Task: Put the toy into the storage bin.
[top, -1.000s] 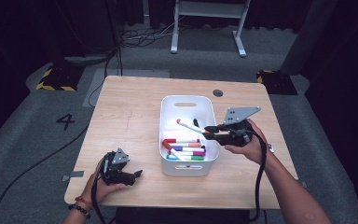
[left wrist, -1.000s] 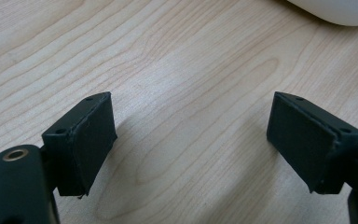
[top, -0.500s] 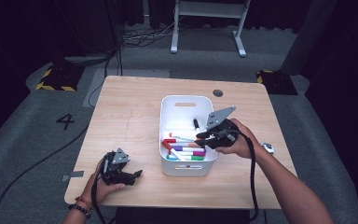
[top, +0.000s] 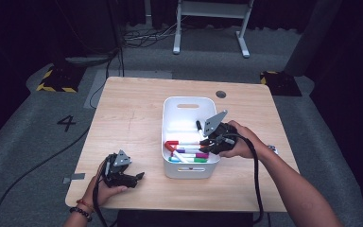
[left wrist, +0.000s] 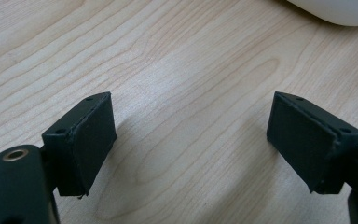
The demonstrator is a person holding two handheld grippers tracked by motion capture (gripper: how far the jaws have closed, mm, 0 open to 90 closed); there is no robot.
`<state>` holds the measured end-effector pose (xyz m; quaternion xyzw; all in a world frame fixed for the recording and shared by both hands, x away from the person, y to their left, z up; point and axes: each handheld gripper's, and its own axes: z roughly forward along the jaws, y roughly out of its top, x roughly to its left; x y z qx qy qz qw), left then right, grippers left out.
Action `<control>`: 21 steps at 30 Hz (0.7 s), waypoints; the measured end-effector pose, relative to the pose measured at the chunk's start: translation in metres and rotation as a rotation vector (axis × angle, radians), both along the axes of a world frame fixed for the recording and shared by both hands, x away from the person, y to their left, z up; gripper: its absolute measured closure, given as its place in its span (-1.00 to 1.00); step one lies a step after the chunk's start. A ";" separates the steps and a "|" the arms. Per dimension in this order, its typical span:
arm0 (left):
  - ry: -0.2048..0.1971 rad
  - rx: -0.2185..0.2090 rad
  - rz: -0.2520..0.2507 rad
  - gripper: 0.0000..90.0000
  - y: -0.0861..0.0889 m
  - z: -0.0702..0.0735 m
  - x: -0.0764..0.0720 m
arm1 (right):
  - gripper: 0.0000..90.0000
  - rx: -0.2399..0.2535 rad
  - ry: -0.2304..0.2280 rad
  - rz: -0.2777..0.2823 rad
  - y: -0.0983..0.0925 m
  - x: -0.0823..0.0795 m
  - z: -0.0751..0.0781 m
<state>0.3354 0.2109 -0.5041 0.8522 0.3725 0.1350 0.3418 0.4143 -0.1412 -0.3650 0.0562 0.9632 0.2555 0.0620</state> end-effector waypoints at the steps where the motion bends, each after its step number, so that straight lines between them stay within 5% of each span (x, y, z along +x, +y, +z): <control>1: 0.000 0.000 0.000 -0.65 0.000 0.000 0.000 | 0.63 -0.004 0.003 0.000 0.000 0.000 0.000; 7: 0.000 0.000 0.000 -0.65 0.000 0.000 0.000 | 0.60 -0.013 0.001 -0.003 -0.001 -0.001 0.000; 17: 0.000 0.000 0.000 -0.65 0.000 0.000 0.000 | 0.41 0.212 -0.080 -0.067 -0.040 -0.011 0.025; 21: -0.002 0.004 0.001 -0.65 0.000 0.000 0.000 | 0.33 0.263 -0.111 -0.118 -0.063 -0.017 0.032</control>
